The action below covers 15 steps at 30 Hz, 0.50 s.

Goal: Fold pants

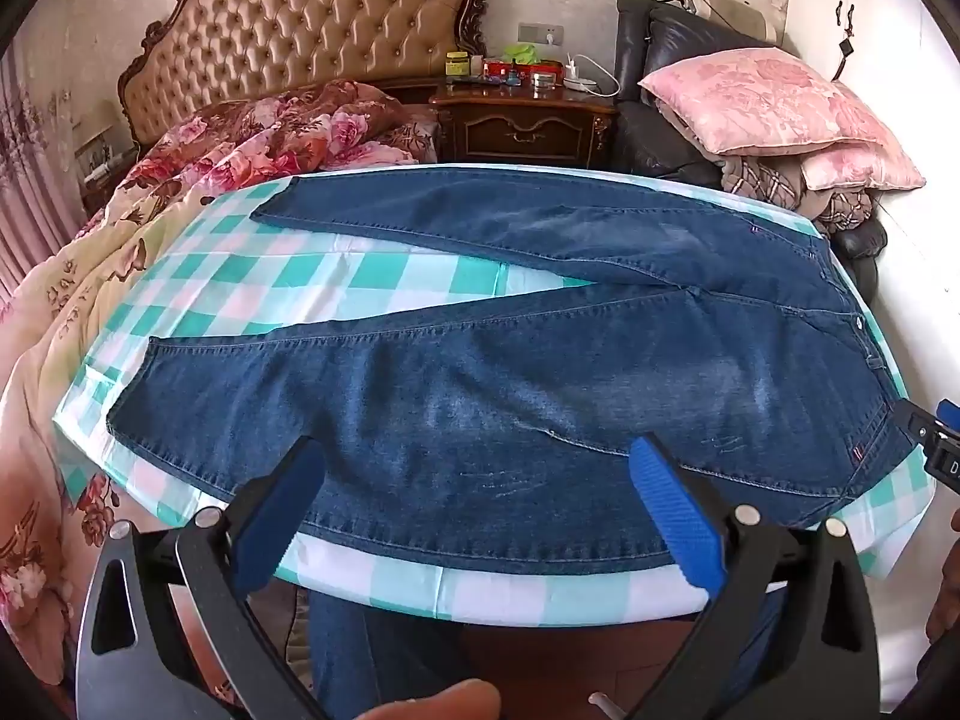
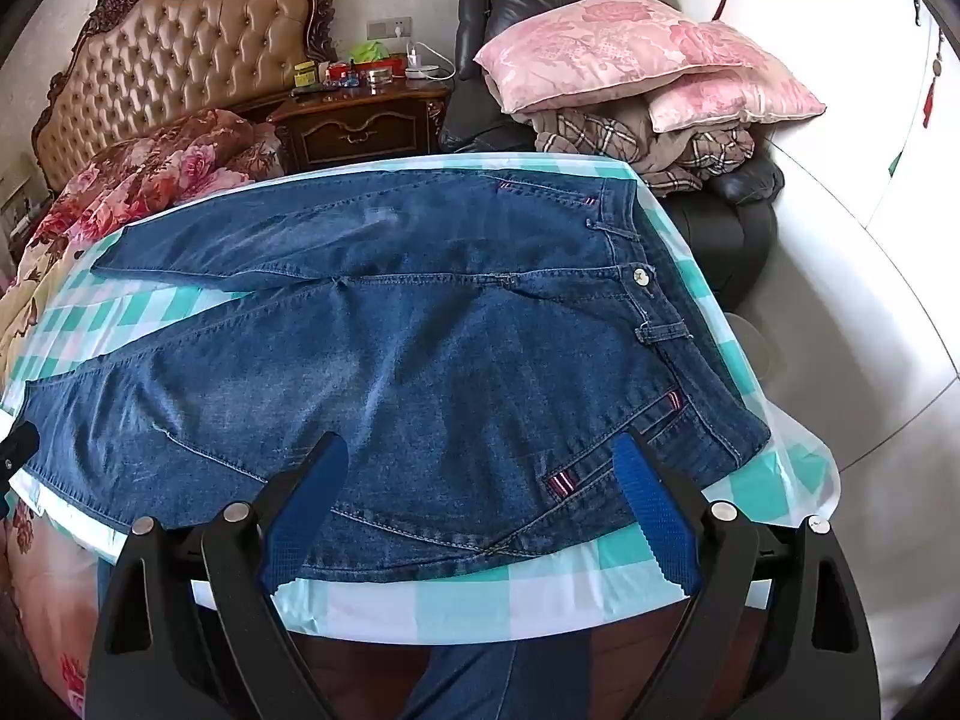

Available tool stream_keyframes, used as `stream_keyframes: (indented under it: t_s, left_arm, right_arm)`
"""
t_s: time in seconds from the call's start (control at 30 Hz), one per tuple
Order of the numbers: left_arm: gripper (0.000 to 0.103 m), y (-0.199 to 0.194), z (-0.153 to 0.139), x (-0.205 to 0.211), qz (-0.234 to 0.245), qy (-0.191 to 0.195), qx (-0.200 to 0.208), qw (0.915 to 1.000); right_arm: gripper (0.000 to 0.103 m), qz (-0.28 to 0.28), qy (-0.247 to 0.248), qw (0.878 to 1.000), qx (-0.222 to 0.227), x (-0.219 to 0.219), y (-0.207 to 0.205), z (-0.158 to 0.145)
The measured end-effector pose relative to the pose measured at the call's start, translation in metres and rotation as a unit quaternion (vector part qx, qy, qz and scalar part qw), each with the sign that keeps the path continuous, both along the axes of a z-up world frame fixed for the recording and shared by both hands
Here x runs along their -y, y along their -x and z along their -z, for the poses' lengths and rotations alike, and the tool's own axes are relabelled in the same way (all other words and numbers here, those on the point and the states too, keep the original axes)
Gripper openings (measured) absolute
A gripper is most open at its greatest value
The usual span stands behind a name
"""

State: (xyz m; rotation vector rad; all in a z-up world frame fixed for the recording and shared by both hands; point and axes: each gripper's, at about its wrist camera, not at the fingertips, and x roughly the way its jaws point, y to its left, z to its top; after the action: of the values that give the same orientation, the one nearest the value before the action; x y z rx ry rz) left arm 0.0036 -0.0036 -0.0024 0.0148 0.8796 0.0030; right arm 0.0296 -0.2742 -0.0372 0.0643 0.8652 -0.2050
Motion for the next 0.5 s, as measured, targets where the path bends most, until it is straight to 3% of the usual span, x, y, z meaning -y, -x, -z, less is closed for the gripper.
stream_keyframes:
  t_s: [0.5]
  left_arm:
    - [0.102, -0.0006, -0.0006, 0.0033, 0.0, -0.001, 0.0, 1.0]
  right_arm:
    - [0.087, -0.002, -0.002, 1.0, 0.001, 0.0024, 0.0, -0.0045]
